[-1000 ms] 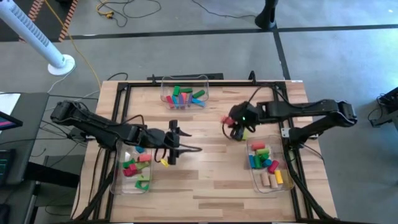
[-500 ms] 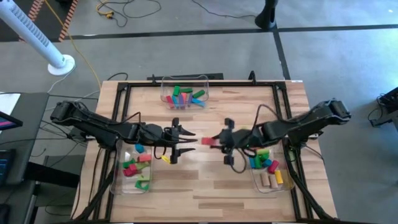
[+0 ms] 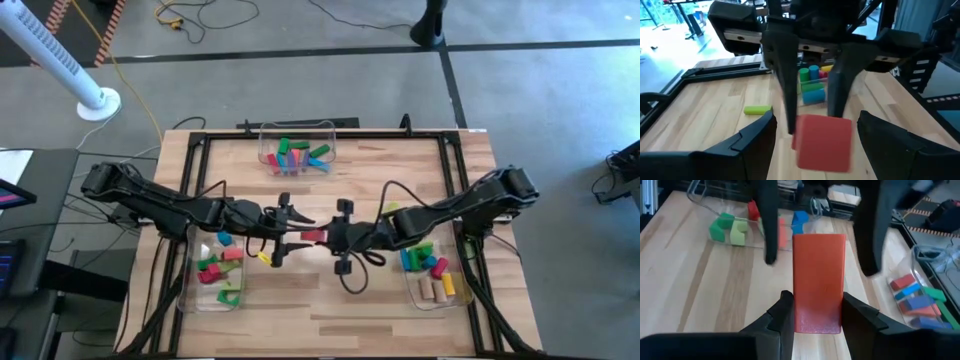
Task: Sort blocks by size
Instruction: Put the orange arc block into the left transparent bin
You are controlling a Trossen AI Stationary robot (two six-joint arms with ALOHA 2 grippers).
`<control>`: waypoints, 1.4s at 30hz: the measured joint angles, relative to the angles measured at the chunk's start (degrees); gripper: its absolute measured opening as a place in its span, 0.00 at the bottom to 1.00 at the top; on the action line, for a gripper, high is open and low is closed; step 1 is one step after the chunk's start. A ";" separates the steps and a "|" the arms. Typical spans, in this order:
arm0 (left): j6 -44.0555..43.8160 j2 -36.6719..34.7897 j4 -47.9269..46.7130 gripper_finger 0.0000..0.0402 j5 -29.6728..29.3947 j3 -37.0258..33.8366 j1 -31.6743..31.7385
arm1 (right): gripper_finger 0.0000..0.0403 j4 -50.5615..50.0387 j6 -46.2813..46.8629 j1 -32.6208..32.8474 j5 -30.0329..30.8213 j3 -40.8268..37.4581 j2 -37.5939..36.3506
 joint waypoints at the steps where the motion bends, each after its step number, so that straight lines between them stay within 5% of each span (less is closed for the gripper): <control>1: 0.19 0.00 -0.17 0.67 -0.02 0.00 0.00 | 0.39 0.04 -0.37 -0.03 0.00 0.69 0.56; 7: 0.44 0.00 -2.20 0.63 -0.88 0.00 0.01 | 0.39 0.88 -0.81 0.00 0.93 2.05 1.62; 19: 3.67 0.00 -1.99 0.35 -4.33 0.00 -1.16 | 0.39 0.67 0.11 -0.04 1.65 2.01 1.62; 28: 3.72 0.02 -2.26 0.33 -4.59 0.00 -1.25 | 0.39 0.15 1.43 -0.04 1.50 2.01 1.62; 42: 2.86 -4.71 -13.08 0.33 -6.98 -0.02 -2.04 | 0.69 -5.16 4.39 -0.07 1.46 1.95 1.64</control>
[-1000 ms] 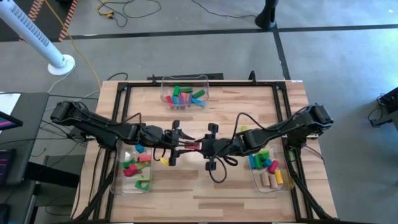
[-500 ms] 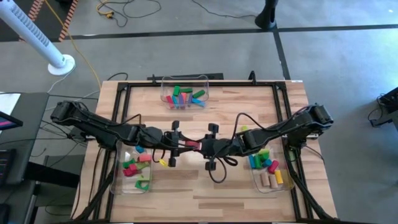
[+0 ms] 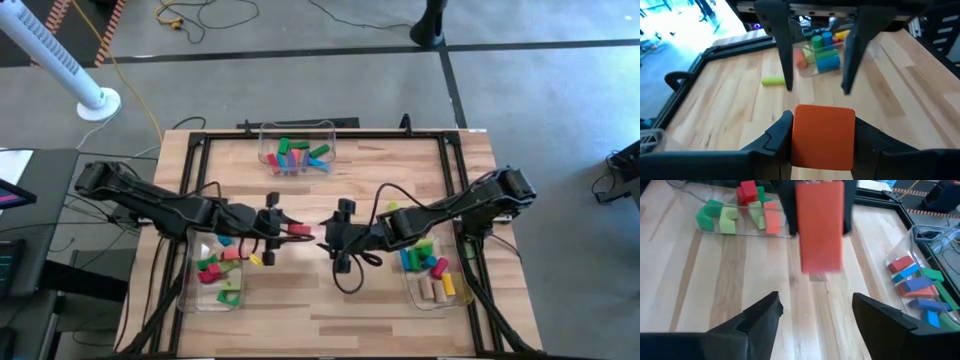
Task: Sort blocks by size
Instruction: Put the orange arc block into the left transparent bin
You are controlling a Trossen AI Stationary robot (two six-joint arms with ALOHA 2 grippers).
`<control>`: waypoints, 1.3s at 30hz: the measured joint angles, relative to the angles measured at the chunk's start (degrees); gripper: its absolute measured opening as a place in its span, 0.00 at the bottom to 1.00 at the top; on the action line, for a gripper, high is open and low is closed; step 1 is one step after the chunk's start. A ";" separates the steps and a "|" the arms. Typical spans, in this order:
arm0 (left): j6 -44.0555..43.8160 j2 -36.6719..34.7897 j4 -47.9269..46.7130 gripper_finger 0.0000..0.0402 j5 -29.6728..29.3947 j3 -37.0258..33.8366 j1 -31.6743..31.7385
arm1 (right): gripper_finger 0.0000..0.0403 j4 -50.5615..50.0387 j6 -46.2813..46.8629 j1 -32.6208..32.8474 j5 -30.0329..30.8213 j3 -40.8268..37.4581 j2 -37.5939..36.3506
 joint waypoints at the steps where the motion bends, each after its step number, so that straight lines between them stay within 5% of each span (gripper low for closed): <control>1: -0.42 -1.02 -1.58 0.33 0.00 0.00 -0.32 | 0.69 -0.03 0.00 -0.01 0.00 0.00 0.00; 16: -24.89 -22.37 -48.37 0.33 1.04 5.53 -9.64 | 0.70 -10.68 7.87 1.94 -0.02 0.00 0.00; 25: -47.46 -23.96 -70.23 0.33 2.74 5.40 -16.04 | 0.70 -12.19 8.98 3.59 -0.02 0.00 -0.02; 39: -65.84 -12.57 -69.48 0.38 23.11 -6.00 -21.85 | 0.70 -16.33 10.97 2.94 0.13 0.00 -0.02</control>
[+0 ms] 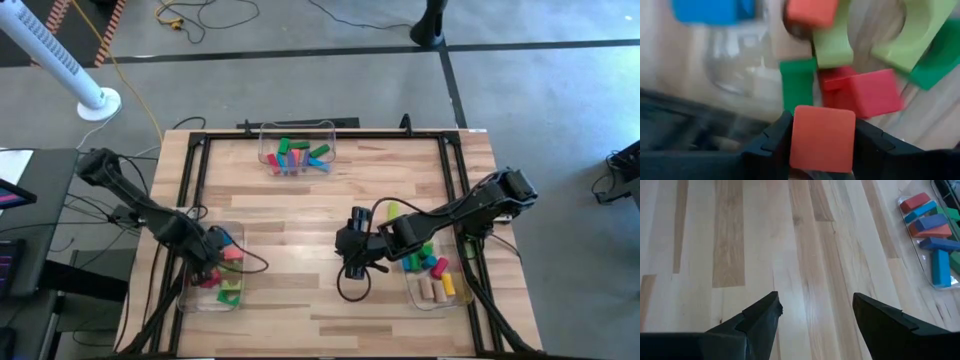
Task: Sort blocks by size
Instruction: Put the orange arc block into the left transparent bin, then put the light green rectangular block into the top transparent bin
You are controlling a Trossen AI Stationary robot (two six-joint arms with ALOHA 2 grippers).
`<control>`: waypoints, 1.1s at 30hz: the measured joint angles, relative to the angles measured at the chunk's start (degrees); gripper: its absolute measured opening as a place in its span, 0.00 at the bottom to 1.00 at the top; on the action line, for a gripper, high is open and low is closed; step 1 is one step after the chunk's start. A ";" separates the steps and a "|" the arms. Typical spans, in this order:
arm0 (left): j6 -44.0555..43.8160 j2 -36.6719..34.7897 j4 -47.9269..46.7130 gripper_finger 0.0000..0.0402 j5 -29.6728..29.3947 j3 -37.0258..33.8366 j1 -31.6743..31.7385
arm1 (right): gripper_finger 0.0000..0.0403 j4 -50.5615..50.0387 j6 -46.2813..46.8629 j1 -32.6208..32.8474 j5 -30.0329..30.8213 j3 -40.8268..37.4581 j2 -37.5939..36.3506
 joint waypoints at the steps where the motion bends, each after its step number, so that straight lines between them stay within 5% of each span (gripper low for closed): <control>1: -0.62 0.80 0.71 0.39 1.23 -0.43 -0.56 | 0.70 0.00 -0.02 0.00 0.00 0.00 0.00; 19: 1.78 3.79 8.22 0.53 -0.47 3.17 -2.06 | 0.70 -6.33 0.16 -4.81 0.02 0.00 0.00; 33: 16.90 3.79 5.88 0.53 -27.24 12.92 3.66 | 0.70 -19.20 6.24 -15.21 -0.26 0.00 -0.02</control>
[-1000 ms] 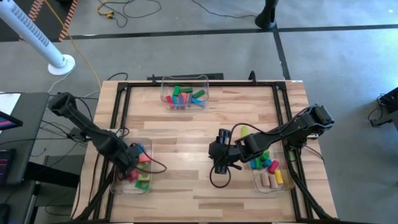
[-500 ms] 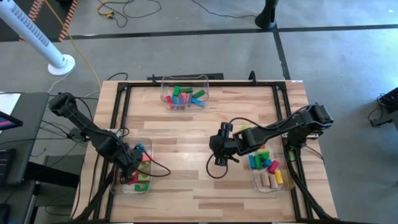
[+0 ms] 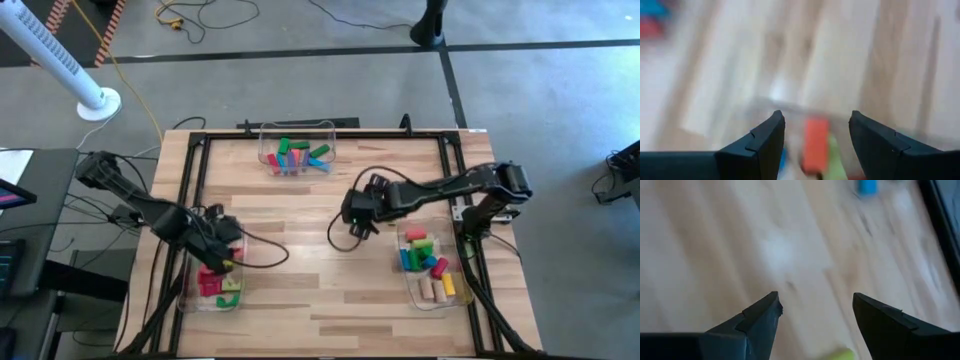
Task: Sort blocks by size
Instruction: Put the light green rectangular block into the top transparent bin
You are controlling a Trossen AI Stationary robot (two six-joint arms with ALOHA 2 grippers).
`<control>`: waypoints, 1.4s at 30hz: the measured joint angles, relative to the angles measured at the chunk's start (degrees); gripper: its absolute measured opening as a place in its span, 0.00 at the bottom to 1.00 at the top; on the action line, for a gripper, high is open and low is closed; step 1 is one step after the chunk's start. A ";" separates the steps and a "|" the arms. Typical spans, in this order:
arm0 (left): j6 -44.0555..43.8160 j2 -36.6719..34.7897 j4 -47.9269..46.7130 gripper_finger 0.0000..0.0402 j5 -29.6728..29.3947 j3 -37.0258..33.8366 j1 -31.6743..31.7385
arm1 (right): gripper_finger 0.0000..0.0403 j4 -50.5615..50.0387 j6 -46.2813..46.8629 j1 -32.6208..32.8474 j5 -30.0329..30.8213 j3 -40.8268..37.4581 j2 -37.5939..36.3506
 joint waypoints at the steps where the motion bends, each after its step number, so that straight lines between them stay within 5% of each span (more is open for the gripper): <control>1: 1.24 0.00 0.41 0.53 -2.69 0.77 0.33 | 0.70 -1.51 0.56 -1.22 -0.04 0.00 0.00; 8: 12.78 0.19 9.10 0.53 -15.64 1.87 2.57 | 0.70 -9.14 2.07 -9.52 -0.45 0.00 0.00; 22: 25.58 7.82 21.54 0.53 -18.39 1.87 9.00 | 0.70 -9.48 4.65 -24.26 -11.61 -9.42 -0.01; 42: 34.17 28.54 27.13 0.53 -17.69 1.82 15.76 | 0.70 -4.84 8.73 -31.31 -29.64 -14.92 0.00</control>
